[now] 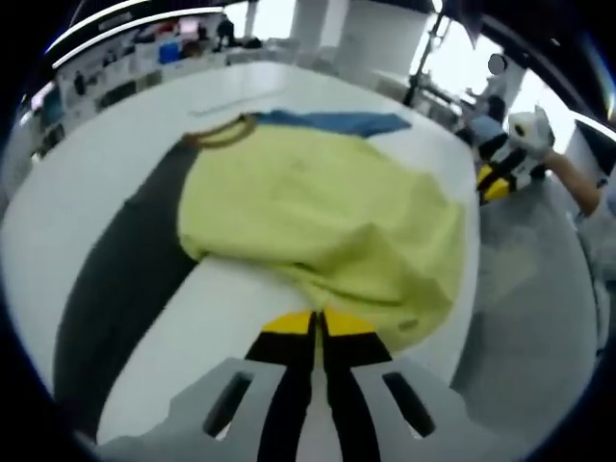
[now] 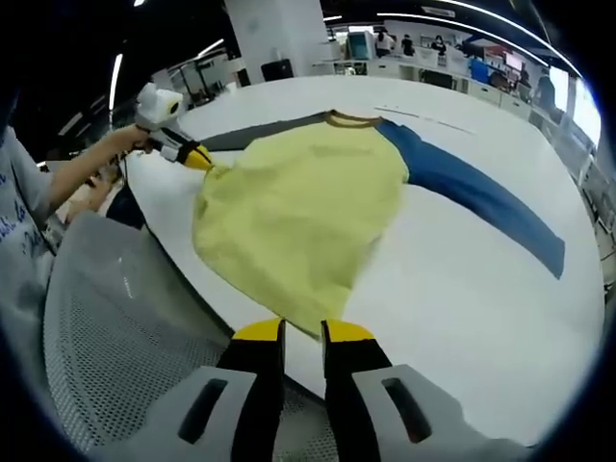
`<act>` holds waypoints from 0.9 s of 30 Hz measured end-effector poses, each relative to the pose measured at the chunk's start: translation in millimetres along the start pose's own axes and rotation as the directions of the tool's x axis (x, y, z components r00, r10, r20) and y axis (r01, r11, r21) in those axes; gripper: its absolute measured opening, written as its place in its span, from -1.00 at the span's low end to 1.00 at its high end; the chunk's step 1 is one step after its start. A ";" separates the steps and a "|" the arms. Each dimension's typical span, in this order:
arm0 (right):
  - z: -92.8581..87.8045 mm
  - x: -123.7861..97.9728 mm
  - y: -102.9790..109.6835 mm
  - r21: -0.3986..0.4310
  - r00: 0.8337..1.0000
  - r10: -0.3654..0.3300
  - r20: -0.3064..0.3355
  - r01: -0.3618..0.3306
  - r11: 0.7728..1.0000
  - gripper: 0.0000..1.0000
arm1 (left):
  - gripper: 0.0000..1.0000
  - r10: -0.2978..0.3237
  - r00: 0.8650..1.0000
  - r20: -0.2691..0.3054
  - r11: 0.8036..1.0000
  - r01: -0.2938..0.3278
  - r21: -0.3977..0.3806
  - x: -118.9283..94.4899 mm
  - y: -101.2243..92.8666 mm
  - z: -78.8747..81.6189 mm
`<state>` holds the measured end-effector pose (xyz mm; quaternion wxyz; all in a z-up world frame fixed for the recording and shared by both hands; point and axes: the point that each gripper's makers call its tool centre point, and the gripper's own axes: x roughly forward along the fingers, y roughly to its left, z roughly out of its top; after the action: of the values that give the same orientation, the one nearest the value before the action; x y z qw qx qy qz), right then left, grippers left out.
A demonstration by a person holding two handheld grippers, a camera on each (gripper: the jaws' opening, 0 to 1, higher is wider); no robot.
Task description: Fold the garment on the visible template until the final outline fits inside the template.
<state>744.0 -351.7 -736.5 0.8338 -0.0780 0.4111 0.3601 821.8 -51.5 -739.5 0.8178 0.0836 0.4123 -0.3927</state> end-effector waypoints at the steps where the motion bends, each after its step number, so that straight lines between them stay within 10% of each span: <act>1: -0.3 0.3 -0.3 0.000 1.000 -0.001 -0.001 0.001 1.000 -0.71 | -1.00 0.002 1.000 0.001 1.000 -0.002 -0.001 -0.9 -0.3 -0.2; 27: -19.4 34.1 -10.1 0.024 0.994 -0.050 -0.097 0.052 0.998 -0.71 | -1.00 0.067 0.997 0.045 0.996 -0.064 -0.062 -32.9 -15.2 -14.0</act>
<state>752.3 -349.1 -776.1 0.8229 -0.0948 0.4534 0.3290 790.9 -36.5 -721.4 0.8419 0.0627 0.4016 -0.3549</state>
